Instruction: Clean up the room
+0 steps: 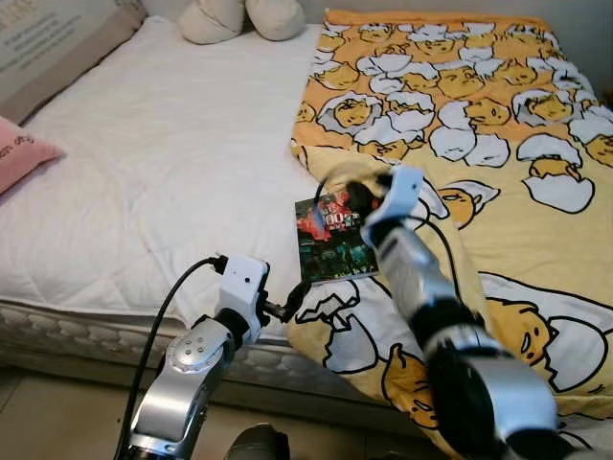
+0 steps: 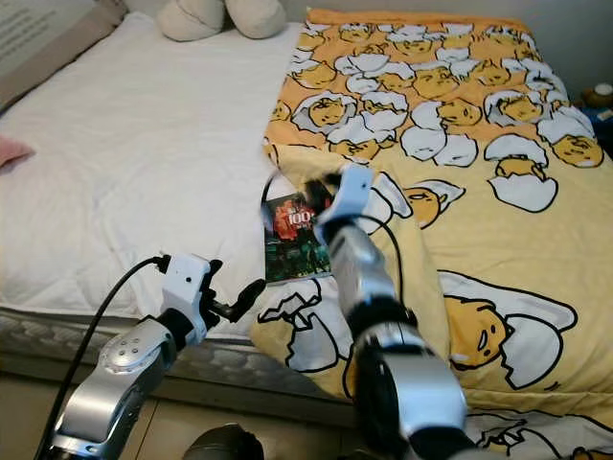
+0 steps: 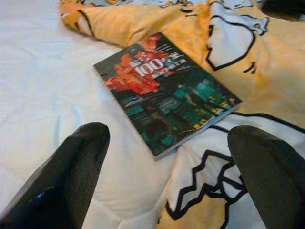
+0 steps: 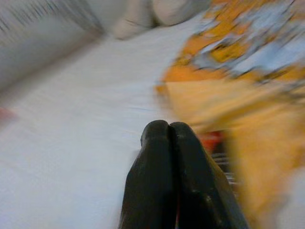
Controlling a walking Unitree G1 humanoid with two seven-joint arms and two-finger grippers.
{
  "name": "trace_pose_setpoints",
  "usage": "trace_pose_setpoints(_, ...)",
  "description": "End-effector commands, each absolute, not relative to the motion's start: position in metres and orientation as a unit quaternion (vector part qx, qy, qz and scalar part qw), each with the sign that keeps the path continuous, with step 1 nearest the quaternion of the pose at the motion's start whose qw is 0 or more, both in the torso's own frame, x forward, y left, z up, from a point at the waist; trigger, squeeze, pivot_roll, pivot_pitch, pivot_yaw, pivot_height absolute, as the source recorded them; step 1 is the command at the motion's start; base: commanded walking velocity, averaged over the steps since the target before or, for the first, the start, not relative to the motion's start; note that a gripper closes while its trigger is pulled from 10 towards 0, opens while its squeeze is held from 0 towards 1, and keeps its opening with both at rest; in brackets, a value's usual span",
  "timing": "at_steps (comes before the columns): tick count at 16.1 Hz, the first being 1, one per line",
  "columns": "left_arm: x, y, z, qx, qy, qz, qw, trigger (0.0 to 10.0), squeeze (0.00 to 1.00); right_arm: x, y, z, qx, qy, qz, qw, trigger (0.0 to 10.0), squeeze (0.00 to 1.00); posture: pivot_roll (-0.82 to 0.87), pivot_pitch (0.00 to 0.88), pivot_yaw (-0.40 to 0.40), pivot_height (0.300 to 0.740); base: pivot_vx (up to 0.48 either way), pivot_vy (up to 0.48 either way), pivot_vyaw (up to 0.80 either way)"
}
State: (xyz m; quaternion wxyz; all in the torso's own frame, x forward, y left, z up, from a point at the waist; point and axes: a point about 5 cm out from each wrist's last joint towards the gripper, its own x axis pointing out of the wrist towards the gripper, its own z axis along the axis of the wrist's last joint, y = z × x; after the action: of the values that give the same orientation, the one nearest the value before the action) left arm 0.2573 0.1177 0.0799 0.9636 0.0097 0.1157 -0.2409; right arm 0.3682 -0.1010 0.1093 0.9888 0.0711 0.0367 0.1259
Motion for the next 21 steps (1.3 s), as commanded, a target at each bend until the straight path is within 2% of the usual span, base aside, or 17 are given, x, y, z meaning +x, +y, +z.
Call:
trace_pose_setpoints(1, 0.262, 0.125, 0.082, 0.015, 0.105, -0.220, 0.970, 10.0, 0.00, 0.369, -0.105, 0.119, 0.004, -0.008, 0.111, 0.994, 10.0, 0.00, 0.08, 0.000, 0.028, 0.714, 0.000, 0.000, 0.00)
trace_pose_setpoints(2, 0.268, 0.130, 0.087, 0.022, 0.082, -0.194, 0.977, 10.0, 0.00, 0.359, -0.119, 0.119, -0.072, -0.060, 0.078, 0.993, 10.0, 1.00, 0.08, 0.000, 0.019, 0.714, 0.000, 0.000, 0.00)
trace_pose_setpoints(3, 0.272, 0.134, 0.088, 0.026, 0.073, -0.180, 0.981, 10.0, 0.00, 0.354, -0.126, 0.116, -0.082, -0.071, 0.061, 0.992, 10.0, 1.00, 0.07, 0.000, 0.015, 0.714, 0.000, 0.000, 0.00)
trace_pose_setpoints(4, 0.276, 0.139, 0.091, 0.026, 0.059, -0.161, 0.985, 10.0, 0.45, 0.343, -0.137, 0.108, -0.090, -0.075, 0.038, 0.992, 10.0, 1.00, 0.06, 0.000, 0.013, 0.714, 0.000, 0.000, 0.00)
trace_pose_setpoints(5, 0.282, 0.147, 0.095, 0.028, 0.047, -0.140, 0.989, 10.0, 1.00, 0.323, -0.149, 0.092, -0.095, -0.066, 0.009, 0.993, 10.0, 1.00, 0.04, 0.000, 0.015, 0.714, 0.000, 0.000, 0.00)
trace_pose_setpoints(7, 0.289, 0.148, 0.099, 0.033, 0.036, -0.144, 0.988, 10.0, 1.00, 0.301, -0.155, 0.068, -0.073, -0.029, -0.014, 0.997, 10.0, 1.00, 0.02, 0.000, 0.020, 0.714, 0.000, 0.000, 0.00)
trace_pose_setpoints(9, 0.294, 0.143, 0.099, 0.016, 0.033, -0.162, 0.986, 10.0, 1.00, 0.295, -0.148, 0.060, -0.054, -0.015, -0.011, 0.998, 10.0, 1.00, 0.00, 0.000, 0.029, 0.714, 0.000, 0.240, 0.00)
trace_pose_setpoints(14, 0.301, 0.136, 0.095, 0.010, 0.043, -0.173, 0.984, 10.0, 1.00, 0.302, -0.145, 0.065, -0.051, 0.001, -0.013, 0.999, 10.0, 1.00, -0.01, 0.000, 0.030, 0.714, 0.000, 0.480, -0.22)
trace_pose_setpoints(16, 0.301, 0.138, 0.094, 0.029, 0.045, -0.173, 0.983, 10.0, 1.00, 0.304, -0.147, 0.063, -0.045, 0.010, -0.018, 0.999, 10.0, 1.00, 0.00, 0.000, 0.030, 0.697, 0.000, 0.480, -0.40)
trace_pose_setpoints(17, 0.300, 0.137, 0.093, 0.036, 0.046, -0.181, 0.982, 10.0, 0.00, 0.304, -0.147, 0.063, -0.044, 0.011, -0.019, 0.999, 10.0, 1.00, 0.00, 0.000, 0.030, 0.688, 0.000, 0.000, 0.00)
trace_pose_setpoints(21, 0.301, 0.137, 0.091, 0.056, 0.046, -0.164, 0.984, 10.0, 0.00, 0.305, -0.144, 0.061, -0.048, 0.025, -0.021, 0.998, 10.0, 1.00, 0.00, 0.000, 0.035, 0.658, 0.000, 0.000, 0.00)
